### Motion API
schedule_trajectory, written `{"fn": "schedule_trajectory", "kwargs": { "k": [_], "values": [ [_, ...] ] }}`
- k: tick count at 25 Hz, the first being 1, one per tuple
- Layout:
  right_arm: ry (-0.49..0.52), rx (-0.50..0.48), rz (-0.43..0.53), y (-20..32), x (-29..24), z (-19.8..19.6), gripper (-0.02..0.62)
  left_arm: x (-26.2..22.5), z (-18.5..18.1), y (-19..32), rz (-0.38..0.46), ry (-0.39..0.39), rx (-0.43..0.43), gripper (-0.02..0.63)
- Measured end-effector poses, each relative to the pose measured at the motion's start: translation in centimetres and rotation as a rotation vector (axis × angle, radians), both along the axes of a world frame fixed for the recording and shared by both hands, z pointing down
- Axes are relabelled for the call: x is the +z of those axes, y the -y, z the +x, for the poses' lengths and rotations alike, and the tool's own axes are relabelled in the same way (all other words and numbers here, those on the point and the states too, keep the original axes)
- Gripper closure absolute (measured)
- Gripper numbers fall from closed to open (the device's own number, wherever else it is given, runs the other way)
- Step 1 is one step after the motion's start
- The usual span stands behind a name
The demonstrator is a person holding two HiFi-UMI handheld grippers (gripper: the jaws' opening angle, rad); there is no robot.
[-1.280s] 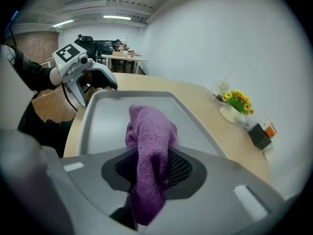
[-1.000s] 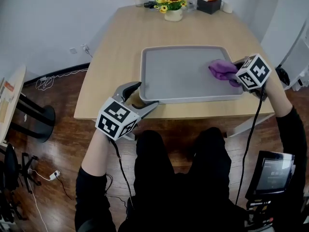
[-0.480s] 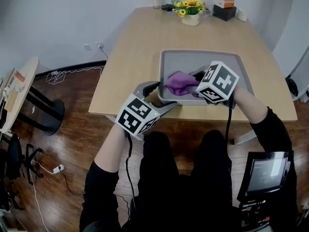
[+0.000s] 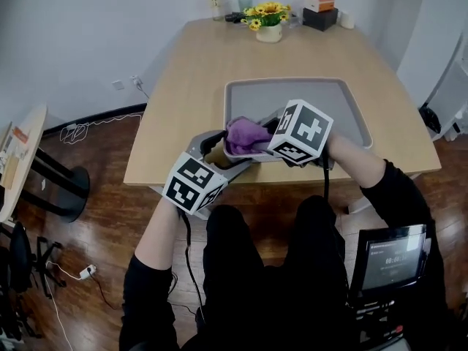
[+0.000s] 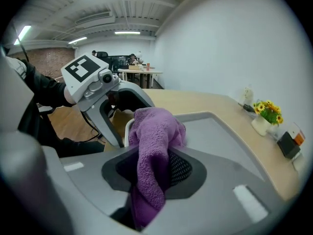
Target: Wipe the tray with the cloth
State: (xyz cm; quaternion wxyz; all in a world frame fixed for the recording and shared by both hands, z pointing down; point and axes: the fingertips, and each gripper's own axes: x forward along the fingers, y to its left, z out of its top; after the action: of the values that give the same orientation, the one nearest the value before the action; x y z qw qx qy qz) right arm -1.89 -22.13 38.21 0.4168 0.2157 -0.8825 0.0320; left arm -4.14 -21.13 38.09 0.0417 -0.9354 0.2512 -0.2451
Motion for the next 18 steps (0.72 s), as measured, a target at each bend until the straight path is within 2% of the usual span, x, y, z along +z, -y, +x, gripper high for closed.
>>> {"fn": "schedule_trajectory", "kwargs": {
  "k": [3,9,14,18],
  "values": [
    [0.003,0.055,-0.032,-0.8,0.0,4.6,0.486,0.1,0.1,-0.2,0.009,0.004,-0.003,0.258],
    [-0.024,0.176,-0.075,0.3,0.1,17.0,0.486,0.1,1.9,2.1,0.003,0.012,-0.018,0.258],
    [-0.027,0.291,-0.102,-3.4,-0.4,22.6,0.486,-0.2,-0.1,-0.4,0.014,0.006,-0.005,0.258],
    [-0.055,0.298,-0.1,-3.3,-0.3,25.3,0.486,-0.2,0.2,-0.3,0.009,0.004,-0.007,0.258]
  ]
}}
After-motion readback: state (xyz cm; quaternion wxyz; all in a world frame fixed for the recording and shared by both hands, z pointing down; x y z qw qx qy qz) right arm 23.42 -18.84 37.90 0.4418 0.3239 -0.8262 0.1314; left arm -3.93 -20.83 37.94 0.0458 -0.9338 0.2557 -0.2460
